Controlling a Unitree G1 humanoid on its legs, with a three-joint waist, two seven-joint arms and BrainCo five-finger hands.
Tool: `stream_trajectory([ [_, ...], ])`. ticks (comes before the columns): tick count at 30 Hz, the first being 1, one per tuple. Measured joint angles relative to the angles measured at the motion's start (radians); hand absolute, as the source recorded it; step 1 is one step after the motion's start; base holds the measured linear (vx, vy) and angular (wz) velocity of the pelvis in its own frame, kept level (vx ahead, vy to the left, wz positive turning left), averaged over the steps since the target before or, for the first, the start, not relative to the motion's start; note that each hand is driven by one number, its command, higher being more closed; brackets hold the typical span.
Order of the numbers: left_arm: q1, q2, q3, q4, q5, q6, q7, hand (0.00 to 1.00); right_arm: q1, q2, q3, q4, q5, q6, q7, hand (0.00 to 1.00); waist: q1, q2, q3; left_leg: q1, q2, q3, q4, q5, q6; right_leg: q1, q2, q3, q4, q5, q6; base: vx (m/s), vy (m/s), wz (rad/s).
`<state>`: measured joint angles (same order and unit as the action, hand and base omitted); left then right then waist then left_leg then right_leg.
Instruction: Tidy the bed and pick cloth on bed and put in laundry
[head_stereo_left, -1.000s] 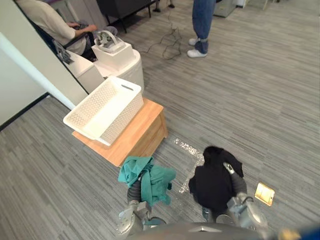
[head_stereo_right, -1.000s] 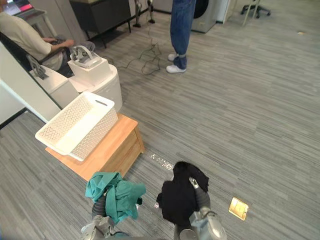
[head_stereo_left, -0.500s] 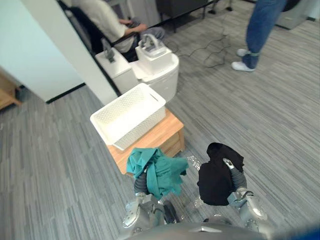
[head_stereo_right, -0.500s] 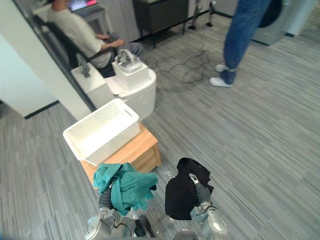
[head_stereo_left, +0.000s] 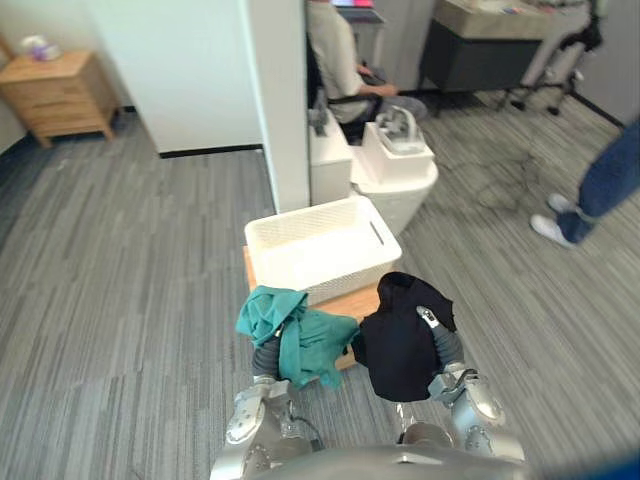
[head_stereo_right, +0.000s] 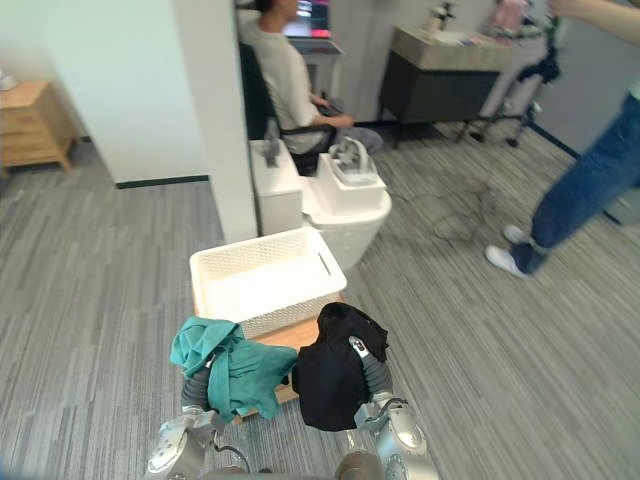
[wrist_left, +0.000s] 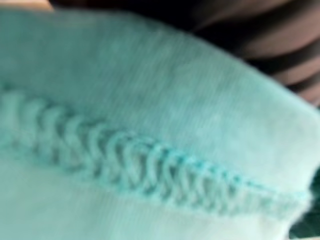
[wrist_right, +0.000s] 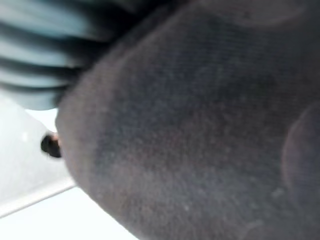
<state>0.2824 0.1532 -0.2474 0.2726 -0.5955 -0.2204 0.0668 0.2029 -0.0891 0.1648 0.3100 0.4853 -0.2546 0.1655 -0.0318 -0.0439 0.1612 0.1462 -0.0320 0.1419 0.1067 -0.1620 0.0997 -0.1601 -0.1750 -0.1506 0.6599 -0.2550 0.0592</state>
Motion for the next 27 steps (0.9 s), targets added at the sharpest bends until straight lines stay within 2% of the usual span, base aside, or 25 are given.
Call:
stream_trajectory([
  [2,-0.02,0.023,-0.037,0.039,0.001,0.009,-0.021,1.0,0.004,0.002,-0.017,-0.07,-0.022,-0.006,-0.047,1.0,-0.021,0.0,-0.003,0.011,-0.003,-0.087,0.009,-0.011,-0.036,0.013,0.052,0.128,-0.242,0.056,0.047,0.27,-0.194,1.46],
  [3,-0.02,0.028,-0.049,0.043,0.001,0.014,-0.024,1.0,0.009,0.004,-0.026,-0.091,-0.032,-0.013,-0.057,1.0,-0.02,-0.009,-0.008,0.012,-0.008,-0.091,0.022,-0.021,-0.052,0.022,0.051,0.144,-0.297,0.112,0.043,0.23,-0.167,0.95],
  [4,-0.018,0.037,-0.064,0.043,0.002,0.02,-0.024,1.0,0.015,0.012,-0.039,-0.109,-0.039,-0.022,-0.067,1.0,-0.018,-0.032,-0.018,0.011,-0.021,-0.078,0.038,-0.035,-0.075,0.038,0.033,0.153,-0.344,0.219,0.044,0.24,-0.185,0.68],
  [5,-0.021,0.024,-0.071,0.066,0.006,0.028,-0.024,1.0,-0.003,0.0,-0.061,-0.112,-0.048,-0.027,-0.083,1.0,-0.01,-0.022,-0.028,0.013,-0.004,-0.038,0.053,-0.049,-0.095,0.069,0.034,0.141,-0.366,0.18,0.039,0.3,-0.214,0.47],
  [6,-0.013,0.002,-0.077,0.058,0.008,0.034,-0.024,1.0,-0.038,-0.016,-0.091,-0.126,-0.074,-0.029,-0.1,1.0,-0.002,0.015,-0.025,0.011,0.025,0.001,0.056,-0.052,-0.103,0.085,0.056,0.133,-0.4,0.191,0.024,0.24,-0.169,0.19],
  [7,-0.01,-0.003,-0.083,0.055,0.008,0.037,-0.024,1.0,-0.055,-0.023,-0.101,-0.127,-0.078,-0.029,-0.106,1.0,-0.002,0.022,-0.024,0.013,0.033,0.014,0.051,-0.054,-0.106,0.089,0.062,0.132,-0.41,0.192,0.021,0.23,-0.131,-0.06],
  [8,-0.012,-0.011,-0.097,0.054,0.009,0.044,-0.024,1.0,-0.096,-0.046,-0.124,-0.127,-0.079,-0.029,-0.123,1.0,-0.003,0.039,-0.021,0.029,0.045,0.031,0.037,-0.051,-0.112,0.101,0.075,0.13,-0.426,0.195,0.016,0.16,-0.093,-0.06],
  [9,-0.013,-0.015,-0.102,0.051,0.01,0.052,-0.025,1.0,-0.122,-0.061,-0.146,-0.127,-0.079,-0.029,-0.134,1.0,-0.002,0.042,-0.016,0.047,0.051,0.047,0.02,-0.045,-0.123,0.116,0.082,0.13,-0.433,0.195,0.009,0.17,-0.105,-0.05],
  [12,-0.018,-0.013,-0.104,0.041,0.018,0.061,-0.025,1.0,-0.17,-0.098,-0.215,-0.159,-0.106,-0.029,-0.15,1.0,-0.003,0.043,-0.017,0.076,0.064,0.07,-0.002,-0.042,-0.127,0.154,0.098,0.131,-0.465,0.202,-0.001,0.05,-0.039,-0.06],
  [15,-0.029,0.005,-0.096,0.041,0.018,0.064,-0.025,1.0,-0.248,-0.138,-0.269,-0.225,-0.116,-0.022,-0.145,1.0,-0.003,0.021,-0.007,0.076,0.065,0.07,-0.025,-0.041,-0.126,0.173,0.103,0.134,-0.528,0.228,-0.003,-0.04,0.004,-0.01],
  [17,-0.028,0.018,-0.095,0.042,0.018,0.074,-0.029,1.0,-0.342,-0.176,-0.284,-0.259,-0.116,0.018,-0.125,1.0,-0.001,0.004,-0.012,0.069,0.062,0.069,-0.036,-0.035,-0.116,0.193,0.103,0.135,-0.585,0.257,0.0,-0.09,0.012,0.01],
  [21,-0.033,0.017,-0.093,0.043,0.018,0.08,-0.056,1.0,-0.425,-0.206,-0.273,-0.302,-0.116,0.085,-0.08,1.0,0.024,-0.001,-0.019,0.06,0.059,0.063,-0.037,-0.027,-0.105,0.206,0.1,0.134,-0.621,0.272,0.005,-0.05,-0.005,0.08],
  [23,-0.032,0.013,-0.094,0.047,0.018,0.081,-0.064,1.0,-0.456,-0.206,-0.244,-0.299,-0.116,0.14,-0.061,1.0,0.036,0.002,-0.02,0.053,0.059,0.055,-0.043,-0.018,-0.107,0.207,0.099,0.126,-0.631,0.275,0.004,-0.02,-0.034,0.14],
  [27,-0.033,0.006,-0.094,0.051,0.02,0.084,-0.069,1.0,-0.496,-0.205,-0.18,-0.267,-0.116,0.204,-0.053,1.0,0.044,0.005,-0.022,0.048,0.058,0.04,-0.061,0.005,-0.116,0.209,0.097,0.102,-0.653,0.288,-0.003,-0.01,-0.028,0.14],
])
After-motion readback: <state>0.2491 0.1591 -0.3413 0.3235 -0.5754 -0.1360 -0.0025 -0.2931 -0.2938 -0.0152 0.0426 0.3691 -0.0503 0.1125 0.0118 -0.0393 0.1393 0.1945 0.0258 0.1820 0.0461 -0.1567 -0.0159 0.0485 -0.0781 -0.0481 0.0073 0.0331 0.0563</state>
